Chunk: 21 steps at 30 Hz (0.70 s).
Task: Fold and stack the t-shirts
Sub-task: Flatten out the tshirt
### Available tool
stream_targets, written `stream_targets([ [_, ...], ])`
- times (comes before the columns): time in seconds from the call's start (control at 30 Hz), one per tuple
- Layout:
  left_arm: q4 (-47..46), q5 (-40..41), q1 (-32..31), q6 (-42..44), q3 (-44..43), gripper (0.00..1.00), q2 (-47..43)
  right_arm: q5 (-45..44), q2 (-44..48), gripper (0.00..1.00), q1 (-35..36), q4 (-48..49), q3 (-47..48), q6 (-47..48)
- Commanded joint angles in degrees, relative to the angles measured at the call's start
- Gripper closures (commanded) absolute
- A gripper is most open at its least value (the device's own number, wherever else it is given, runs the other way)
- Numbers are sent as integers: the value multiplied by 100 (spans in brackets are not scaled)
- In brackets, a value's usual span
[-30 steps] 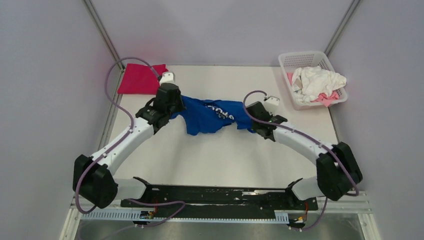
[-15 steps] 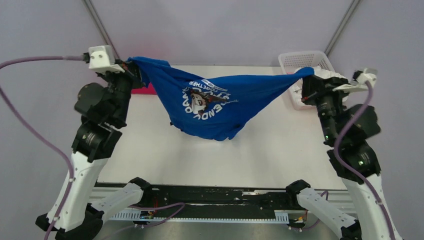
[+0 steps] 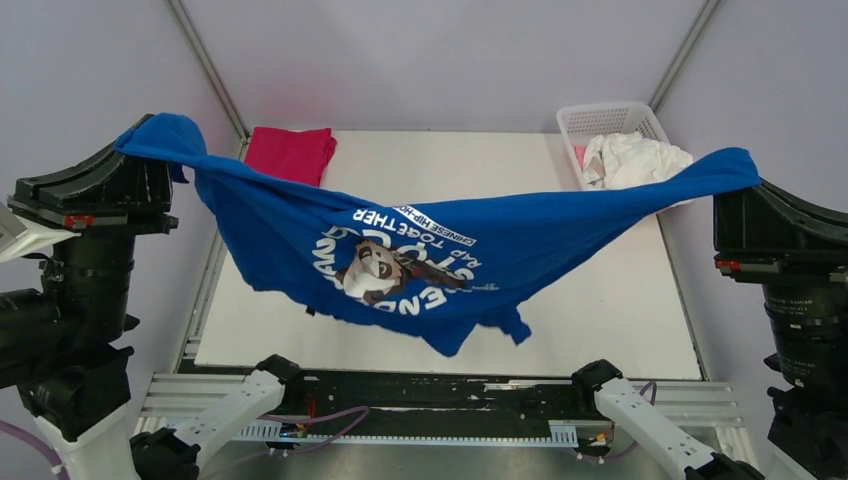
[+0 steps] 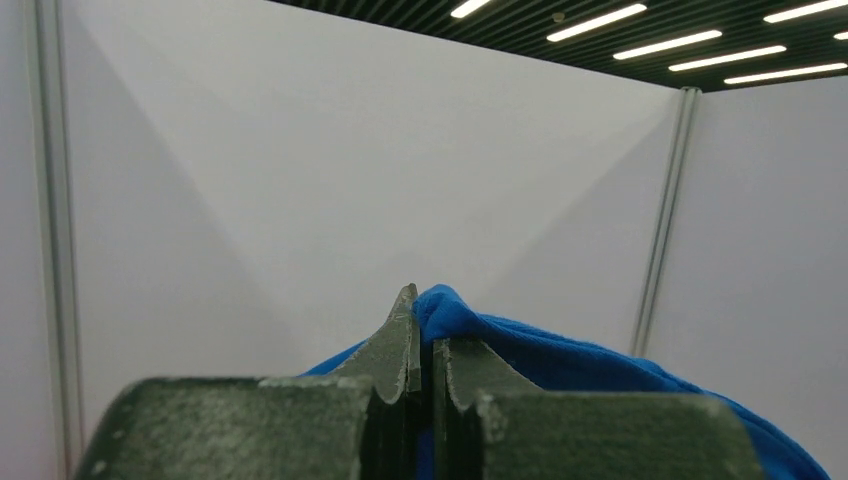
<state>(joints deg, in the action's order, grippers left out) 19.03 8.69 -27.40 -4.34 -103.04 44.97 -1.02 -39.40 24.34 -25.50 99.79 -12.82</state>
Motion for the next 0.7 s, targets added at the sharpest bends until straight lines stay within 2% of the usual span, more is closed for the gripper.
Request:
stream_targets([
  [0.0, 184, -218, -5, 118, 69, 99, 312, -407, -374, 100, 1, -291, -195, 174],
  [0.17, -308, 1308, -2, 157, 1112, 92, 795, -1630, -610, 100, 1, -217, -1198, 174],
  [0.27, -667, 2554, 4, 92, 1696, 92, 1325, -2619, -811, 100, 1, -146, -2114, -28],
  [0.37, -702, 3084, 116, -363, 2314, 96, 2294, -3463, -1115, 99, -51, -114, -3212, -510],
  [0.43, -664, 2991, 353, -805, 2572, 96, 3005, -3368, -1403, 97, -278, -110, -3985, -934],
  [0.5, -557, 2649, 599, -1172, 2648, 85, 3777, -2749, -1800, 91, -728, -113, -4555, -1326],
  [0.53, -474, 2483, 663, -1261, 2554, 62, 4048, -2422, -2012, 88, -966, -116, -4746, -1456],
  [0.57, -275, 2428, 735, -1372, 2466, 45, 4534, -2216, -2206, 81, -1212, -131, -4903, -1545],
  [0.6, -171, 2410, 749, -1414, 2269, 14, 4738, -2192, -2378, 63, -1316, -184, -4937, -1681],
  [0.63, 66, 2405, 759, -1498, 2169, 4, 5056, -2256, -2487, 35, -1358, -274, -4917, -1756],
  [0.67, 163, 2356, 761, -1547, 2006, 2, 5232, -2332, -2550, 19, -1372, -366, -4868, -1815],
])
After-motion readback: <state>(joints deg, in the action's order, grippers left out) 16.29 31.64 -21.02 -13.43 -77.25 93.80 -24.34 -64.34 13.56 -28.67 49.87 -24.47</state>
